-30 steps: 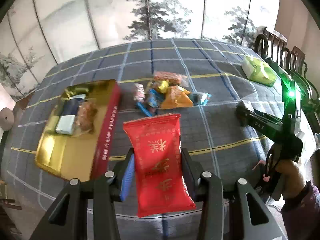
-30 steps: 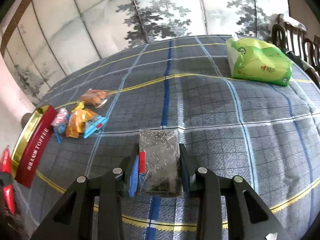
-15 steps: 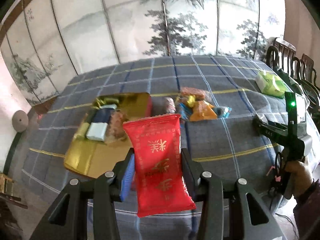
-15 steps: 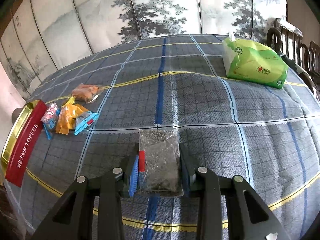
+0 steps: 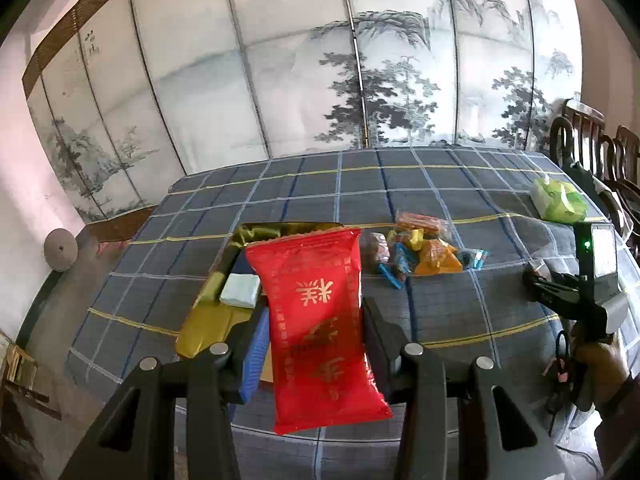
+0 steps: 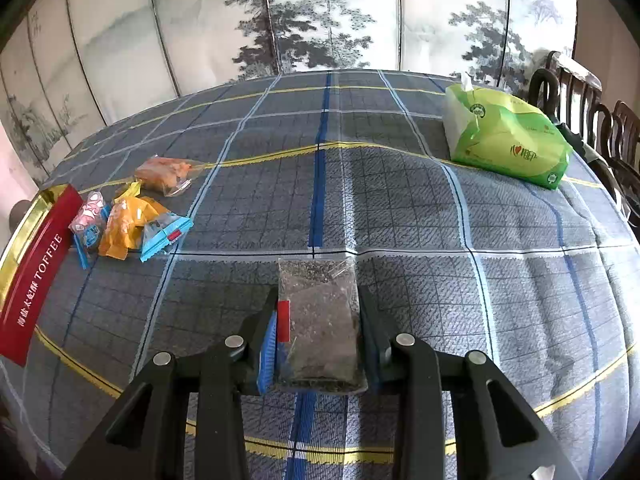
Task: Organize snacks
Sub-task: 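Carry the red packet into the gold tin and open the left gripper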
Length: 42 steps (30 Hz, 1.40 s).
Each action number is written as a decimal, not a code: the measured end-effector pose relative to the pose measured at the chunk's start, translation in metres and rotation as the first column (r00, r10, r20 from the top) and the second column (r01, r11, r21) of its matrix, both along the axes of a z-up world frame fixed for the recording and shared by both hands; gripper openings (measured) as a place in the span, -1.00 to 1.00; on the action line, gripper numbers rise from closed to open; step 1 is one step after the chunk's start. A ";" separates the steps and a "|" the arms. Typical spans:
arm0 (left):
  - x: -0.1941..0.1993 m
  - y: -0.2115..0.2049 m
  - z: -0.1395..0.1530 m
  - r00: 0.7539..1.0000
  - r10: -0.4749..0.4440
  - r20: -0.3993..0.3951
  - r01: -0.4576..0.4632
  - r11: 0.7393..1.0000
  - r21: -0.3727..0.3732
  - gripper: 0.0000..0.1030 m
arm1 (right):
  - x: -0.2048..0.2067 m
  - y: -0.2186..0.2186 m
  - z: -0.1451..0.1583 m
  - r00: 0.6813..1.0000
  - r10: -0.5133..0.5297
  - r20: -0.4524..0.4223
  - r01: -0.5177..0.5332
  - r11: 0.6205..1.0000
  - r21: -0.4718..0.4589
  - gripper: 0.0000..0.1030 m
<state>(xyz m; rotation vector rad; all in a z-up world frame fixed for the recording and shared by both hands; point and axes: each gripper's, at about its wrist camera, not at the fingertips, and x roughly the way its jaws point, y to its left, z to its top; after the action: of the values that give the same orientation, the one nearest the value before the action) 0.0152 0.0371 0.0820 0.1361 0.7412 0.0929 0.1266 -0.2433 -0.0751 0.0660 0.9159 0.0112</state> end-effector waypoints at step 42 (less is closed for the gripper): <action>0.018 0.061 -0.021 0.988 0.150 -0.029 -0.150 0.989 0.003 -0.14 | -0.001 0.005 0.000 1.000 -0.003 -0.004 0.003 0.999 -0.035 -0.37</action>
<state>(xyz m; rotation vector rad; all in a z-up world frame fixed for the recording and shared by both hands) 0.0330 0.0978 0.0607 0.0821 0.7803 0.2348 0.1253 -0.2385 -0.0752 0.0349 0.9196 -0.0077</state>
